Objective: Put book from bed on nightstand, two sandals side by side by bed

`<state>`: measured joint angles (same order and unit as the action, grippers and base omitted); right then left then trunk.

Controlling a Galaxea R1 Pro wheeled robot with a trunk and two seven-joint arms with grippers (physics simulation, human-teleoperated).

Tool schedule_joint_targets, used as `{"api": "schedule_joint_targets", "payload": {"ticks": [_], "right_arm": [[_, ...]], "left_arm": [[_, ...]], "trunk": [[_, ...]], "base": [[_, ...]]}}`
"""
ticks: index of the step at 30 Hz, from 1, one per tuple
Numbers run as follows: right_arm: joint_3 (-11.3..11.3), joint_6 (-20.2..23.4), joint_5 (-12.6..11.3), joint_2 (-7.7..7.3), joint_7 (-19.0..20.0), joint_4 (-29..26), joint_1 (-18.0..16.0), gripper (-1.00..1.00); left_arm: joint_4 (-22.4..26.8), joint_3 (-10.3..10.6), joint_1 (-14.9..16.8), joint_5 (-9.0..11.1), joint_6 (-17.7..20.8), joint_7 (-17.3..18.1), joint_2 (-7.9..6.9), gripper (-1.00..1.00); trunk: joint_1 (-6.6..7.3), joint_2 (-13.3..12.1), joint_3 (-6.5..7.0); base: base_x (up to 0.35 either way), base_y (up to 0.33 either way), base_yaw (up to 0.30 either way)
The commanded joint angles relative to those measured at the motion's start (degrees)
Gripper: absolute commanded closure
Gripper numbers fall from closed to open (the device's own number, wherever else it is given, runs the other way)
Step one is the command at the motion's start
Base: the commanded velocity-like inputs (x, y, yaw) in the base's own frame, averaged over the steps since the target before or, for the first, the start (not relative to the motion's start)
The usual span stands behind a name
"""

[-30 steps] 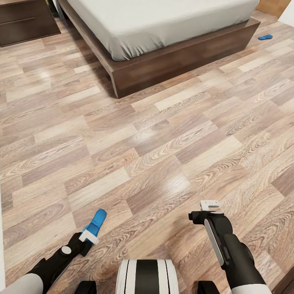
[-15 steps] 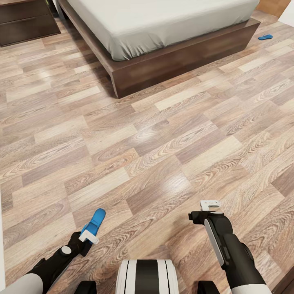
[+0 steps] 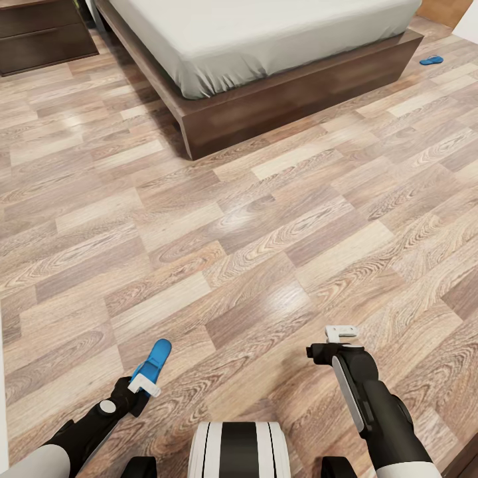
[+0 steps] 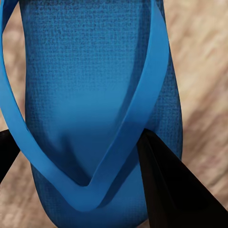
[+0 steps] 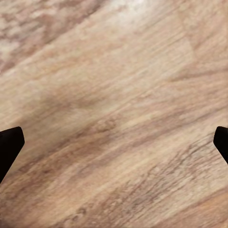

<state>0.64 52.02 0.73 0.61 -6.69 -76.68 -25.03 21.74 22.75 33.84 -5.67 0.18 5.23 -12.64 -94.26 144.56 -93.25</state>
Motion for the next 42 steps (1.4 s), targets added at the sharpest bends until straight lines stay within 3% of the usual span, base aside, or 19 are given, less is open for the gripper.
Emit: {"api": "schedule_joint_targets", "payload": {"ticks": [1,5,9,11,13,14,15,17,18,21,24,29,31,35,39,40,41,42], "right_arm": [[0.1,0.3,0.0,0.0,-0.2,0.0,0.0,-1.0],[0.1,0.3,0.0,0.0,-0.2,0.0,0.0,-1.0],[0.0,0.3,-0.1,0.0,-0.1,0.0,0.0,-1.0],[0.0,0.3,-0.2,0.0,-0.1,0.0,0.0,-1.0],[0.0,0.4,-0.3,0.0,0.0,0.0,0.0,-1.0],[-0.1,0.4,-0.3,0.0,0.0,0.0,0.0,-1.0],[-0.1,0.5,-0.4,-0.03,0.0,0.0,0.0,-1.0],[-0.1,0.7,-0.3,-0.04,0.0,0.2,0.0,-1.0],[0.0,0.6,-0.2,0.05,0.0,1.1,0.0,-1.0],[0.0,0.6,-0.2,0.22,-0.2,2.9,0.0,-1.0],[0.0,0.8,-0.3,0.23,-0.2,3.5,0.0,-1.0],[-0.2,0.6,-0.8,0.15,0.0,3.3,0.0,-1.0],[-0.2,0.5,-0.9,0.11,0.1,3.2,0.0,-1.0],[-0.3,0.4,-1.0,0.1,0.1,3.1,0.0,-1.0],[-0.3,0.5,-1.0,0.09,0.1,3.1,0.0,-1.0],[-0.4,0.6,-1.0,0.09,0.0,3.1,0.0,-1.0],[-0.4,0.4,-1.0,0.11,0.0,3.1,0.0,-1.0],[-0.5,0.4,-0.9,0.12,0.0,3.1,0.0,-1.0]], "left_arm": [[0.1,-0.1,0.0,-0.8,0.0,0.2,0.0,1.0],[0.1,-0.3,0.0,-0.7,0.1,0.1,0.14,1.0],[1.3,-2.2,0.0,-0.3,0.2,-0.1,0.42,1.0],[2.6,-4.6,0.0,0.3,0.7,-0.2,0.46,1.0],[4.6,-8.3,0.0,1.1,2.2,-0.3,0.56,1.0],[4.9,-8.8,0.0,1.2,2.7,-0.3,0.59,1.0],[6.2,-10.0,0.0,1.5,7.7,-0.3,0.93,1.0],[8.0,-10.4,0.0,1.4,11.4,-0.3,1.47,1.0],[10.5,-10.6,0.0,1.4,15.8,-0.3,1.92,1.0],[12.2,-10.5,0.0,1.3,20.6,-0.3,2.56,1.0],[18.4,-10.6,0.0,1.4,28.6,-0.5,5.57,1.0],[25.2,-10.6,0.0,1.4,35.3,-2.2,8.56,1.0],[30.0,-10.7,0.0,1.5,39.4,-6.1,9.97,1.0],[36.2,-11.2,0.0,1.7,42.8,-10.8,11.92,1.0],[40.3,-15.0,0.0,1.9,46.0,-12.5,13.49,1.0],[41.9,-18.2,0.0,2.0,47.0,-13.2,14.4,1.0],[42.4,-19.8,-0.1,2.0,47.3,-13.6,15.01,1.0],[42.5,-20.2,-0.2,1.9,47.3,-13.8,15.24,1.0]], "trunk": [[0.01,0.0,-0.03],[0.03,0.0,0.19],[0.14,-0.1,1.08],[0.19,-0.1,1.52],[0.24,-0.1,1.96],[0.27,-0.1,2.19],[0.29,-0.1,2.41],[0.34,-0.2,2.85],[0.37,-0.2,3.07],[0.45,-0.2,3.74],[0.52,-0.3,4.4],[0.65,-0.3,5.51],[0.7,-0.3,5.95],[0.81,-0.4,6.84],[0.91,-0.5,7.72],[0.94,-0.5,7.95],[0.96,-0.5,8.17],[0.99,-0.5,8.39]], "base": [[0.0,0.0,0.0],[0.0,0.0,0.0],[0.0,0.0,0.0],[0.0,0.0,0.0],[0.0,0.0,0.0],[0.0,0.0,0.0],[0.0,0.0,0.0],[0.0,0.0,0.0],[0.0,0.0,0.0],[0.0,0.0,0.0],[0.0,0.0,0.0],[0.0,0.0,0.0],[0.0,0.0,0.0],[0.0,0.0,0.0],[0.0,0.0,0.0],[0.0,0.0,0.0],[0.0,0.0,0.0],[0.0,0.0,0.0]]}}
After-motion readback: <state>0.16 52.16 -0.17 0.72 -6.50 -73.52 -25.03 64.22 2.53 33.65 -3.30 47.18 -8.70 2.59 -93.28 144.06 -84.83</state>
